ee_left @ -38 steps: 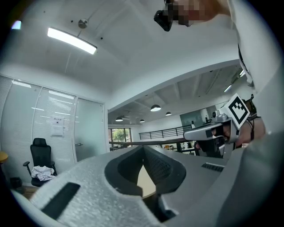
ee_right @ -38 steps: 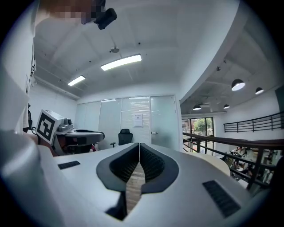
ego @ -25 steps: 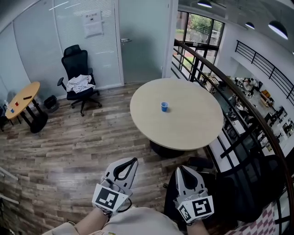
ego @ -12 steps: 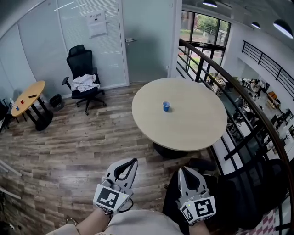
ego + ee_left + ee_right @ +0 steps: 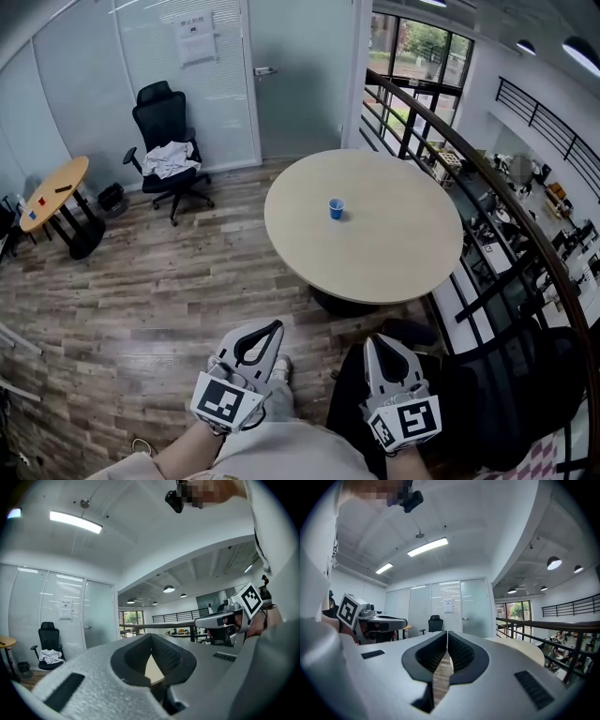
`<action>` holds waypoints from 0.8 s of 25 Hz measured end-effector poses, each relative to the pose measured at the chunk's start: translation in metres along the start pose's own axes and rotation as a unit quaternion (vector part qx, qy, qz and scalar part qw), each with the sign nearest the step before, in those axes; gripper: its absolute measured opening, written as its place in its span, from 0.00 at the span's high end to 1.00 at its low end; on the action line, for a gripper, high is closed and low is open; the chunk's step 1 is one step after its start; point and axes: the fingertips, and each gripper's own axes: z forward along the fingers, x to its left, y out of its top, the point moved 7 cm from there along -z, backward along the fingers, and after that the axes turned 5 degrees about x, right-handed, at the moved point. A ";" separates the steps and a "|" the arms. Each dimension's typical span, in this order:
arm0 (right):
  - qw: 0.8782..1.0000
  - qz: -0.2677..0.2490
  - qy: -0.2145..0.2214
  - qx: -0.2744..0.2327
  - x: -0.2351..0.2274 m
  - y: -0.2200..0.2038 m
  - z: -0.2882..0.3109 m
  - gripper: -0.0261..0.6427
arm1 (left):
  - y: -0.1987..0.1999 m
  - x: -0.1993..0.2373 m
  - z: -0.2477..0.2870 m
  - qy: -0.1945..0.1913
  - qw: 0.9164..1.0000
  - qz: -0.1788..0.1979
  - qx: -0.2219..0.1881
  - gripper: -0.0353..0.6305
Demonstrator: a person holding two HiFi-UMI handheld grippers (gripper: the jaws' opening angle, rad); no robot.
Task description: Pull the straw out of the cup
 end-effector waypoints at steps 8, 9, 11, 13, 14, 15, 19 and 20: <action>1.000 -0.005 -0.019 0.002 -0.020 -0.009 0.040 0.93 | -0.014 0.031 0.048 -0.020 1.000 0.016 -0.013 0.93; 1.000 -0.002 -0.025 0.001 -0.024 -0.009 0.046 0.93 | -0.015 0.036 0.056 -0.025 0.999 0.020 -0.016 0.93; 0.999 0.009 -0.031 0.003 -0.029 -0.012 0.062 0.93 | -0.016 0.048 0.072 -0.033 0.999 0.017 -0.017 0.93; 0.999 0.016 -0.034 0.009 -0.033 -0.014 0.080 0.93 | -0.016 0.062 0.086 -0.038 0.999 0.008 -0.014 0.93; 0.999 0.018 -0.035 0.012 -0.036 -0.014 0.090 0.93 | -0.016 0.070 0.093 -0.041 0.999 0.006 -0.013 0.93; 0.999 0.018 -0.036 0.014 -0.038 -0.012 0.100 0.93 | -0.015 0.078 0.101 -0.042 0.999 0.005 -0.013 0.93; 0.999 0.017 -0.041 0.018 -0.052 -0.005 0.143 0.93 | -0.013 0.109 0.135 -0.051 0.999 -0.002 -0.007 0.93; 0.999 0.016 -0.043 0.021 -0.056 -0.005 0.155 0.93 | -0.015 0.118 0.145 -0.056 0.998 -0.002 -0.007 0.93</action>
